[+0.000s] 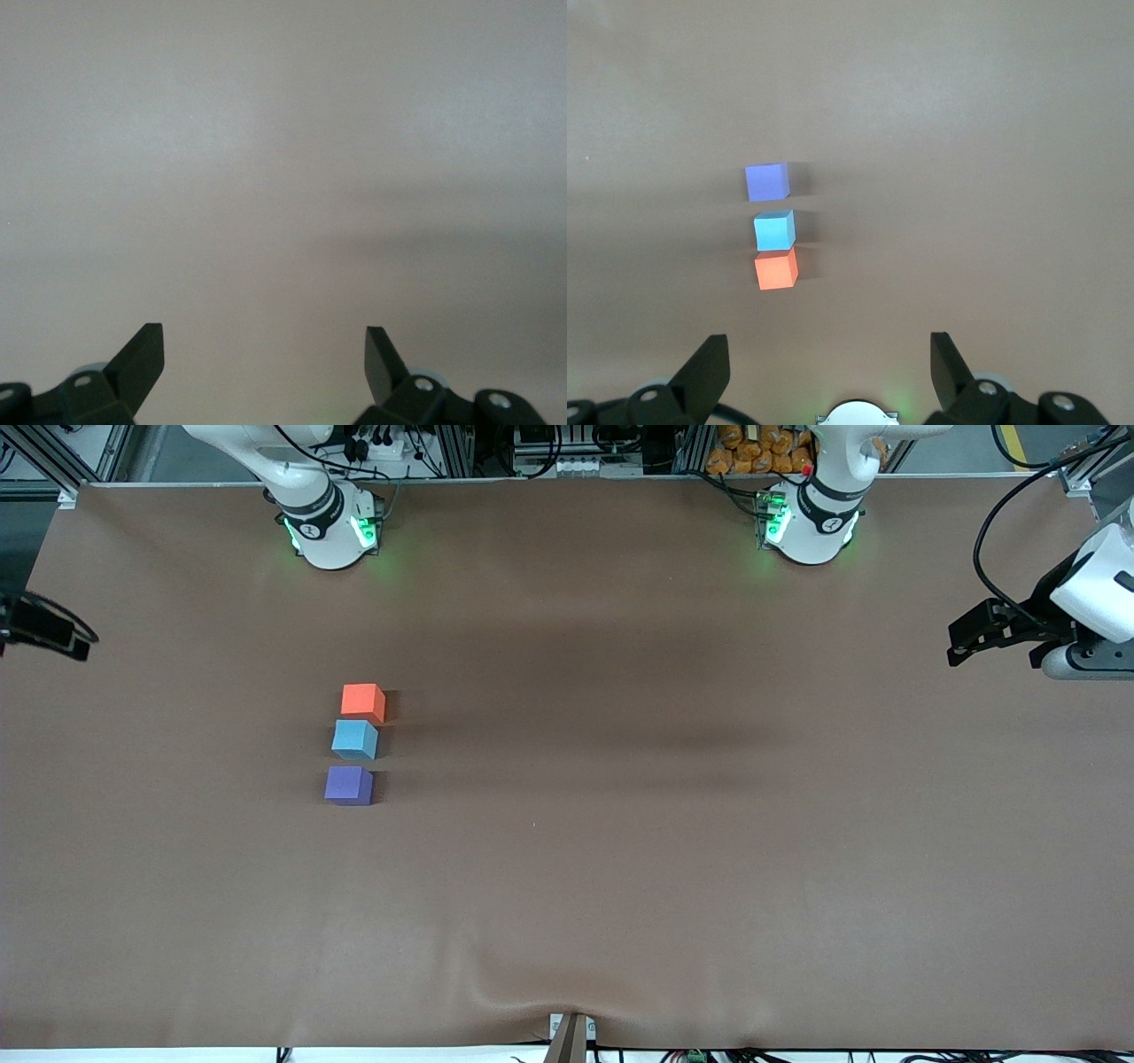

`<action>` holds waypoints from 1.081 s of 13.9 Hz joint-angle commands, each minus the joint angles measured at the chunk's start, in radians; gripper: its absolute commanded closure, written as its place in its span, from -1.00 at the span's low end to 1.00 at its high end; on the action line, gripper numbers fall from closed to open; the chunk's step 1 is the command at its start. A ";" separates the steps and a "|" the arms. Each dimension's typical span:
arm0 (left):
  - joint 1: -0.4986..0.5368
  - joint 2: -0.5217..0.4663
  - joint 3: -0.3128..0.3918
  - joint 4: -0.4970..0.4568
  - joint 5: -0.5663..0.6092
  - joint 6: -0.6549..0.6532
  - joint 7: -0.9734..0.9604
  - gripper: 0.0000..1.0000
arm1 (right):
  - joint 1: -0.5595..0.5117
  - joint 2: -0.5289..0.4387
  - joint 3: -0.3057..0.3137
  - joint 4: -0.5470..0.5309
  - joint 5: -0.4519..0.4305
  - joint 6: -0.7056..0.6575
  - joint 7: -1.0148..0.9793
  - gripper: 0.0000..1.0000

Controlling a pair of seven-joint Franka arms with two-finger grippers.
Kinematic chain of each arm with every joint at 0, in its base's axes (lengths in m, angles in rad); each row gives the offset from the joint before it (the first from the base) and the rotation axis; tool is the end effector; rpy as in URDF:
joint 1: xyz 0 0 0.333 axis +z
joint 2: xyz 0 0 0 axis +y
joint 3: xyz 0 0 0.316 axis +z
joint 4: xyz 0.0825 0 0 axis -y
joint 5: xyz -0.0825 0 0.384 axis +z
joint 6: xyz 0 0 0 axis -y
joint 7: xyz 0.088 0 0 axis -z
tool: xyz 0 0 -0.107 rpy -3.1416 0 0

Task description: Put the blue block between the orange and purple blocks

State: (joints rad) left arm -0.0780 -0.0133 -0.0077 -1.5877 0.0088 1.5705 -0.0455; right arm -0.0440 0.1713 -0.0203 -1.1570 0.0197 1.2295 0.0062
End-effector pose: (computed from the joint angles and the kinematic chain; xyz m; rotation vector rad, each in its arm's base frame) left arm 0.5482 -0.0462 0.6238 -3.1318 0.0630 0.0052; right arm 0.5642 -0.0324 0.6875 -3.1179 0.1009 0.1534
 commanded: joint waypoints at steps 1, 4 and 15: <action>0.007 -0.007 -0.006 0.000 -0.006 -0.006 -0.010 -1.00 | 0.001 -0.117 0.008 -0.172 -0.017 0.082 -0.006 -1.00; 0.009 -0.005 -0.006 0.002 -0.007 -0.006 -0.008 -1.00 | 0.001 -0.264 0.008 -0.398 -0.017 0.197 -0.006 -1.00; 0.009 -0.004 -0.005 0.009 -0.009 -0.003 -0.004 -1.00 | 0.027 -0.282 0.017 -0.417 -0.046 0.200 -0.020 -1.00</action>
State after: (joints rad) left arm -0.0773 -0.0133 -0.0070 -1.5870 0.0087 1.5705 -0.0455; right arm -0.0261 -0.0850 -0.0007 -1.5447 0.0035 1.4168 0.0009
